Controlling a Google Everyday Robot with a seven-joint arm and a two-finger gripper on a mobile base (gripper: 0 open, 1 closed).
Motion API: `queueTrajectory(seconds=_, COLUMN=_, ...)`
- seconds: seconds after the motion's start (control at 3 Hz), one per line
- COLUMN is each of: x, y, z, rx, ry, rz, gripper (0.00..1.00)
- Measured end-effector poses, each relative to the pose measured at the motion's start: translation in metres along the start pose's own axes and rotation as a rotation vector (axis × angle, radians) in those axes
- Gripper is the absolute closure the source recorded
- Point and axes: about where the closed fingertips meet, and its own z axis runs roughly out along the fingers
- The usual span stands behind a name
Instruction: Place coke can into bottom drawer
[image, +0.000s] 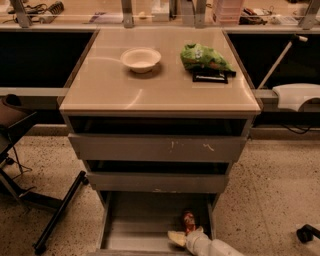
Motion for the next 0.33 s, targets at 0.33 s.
queueTrajectory(seconds=0.33, x=0.0000, y=0.0000, z=0.0000, rx=0.000, ry=0.000, rz=0.000, gripper=0.00)
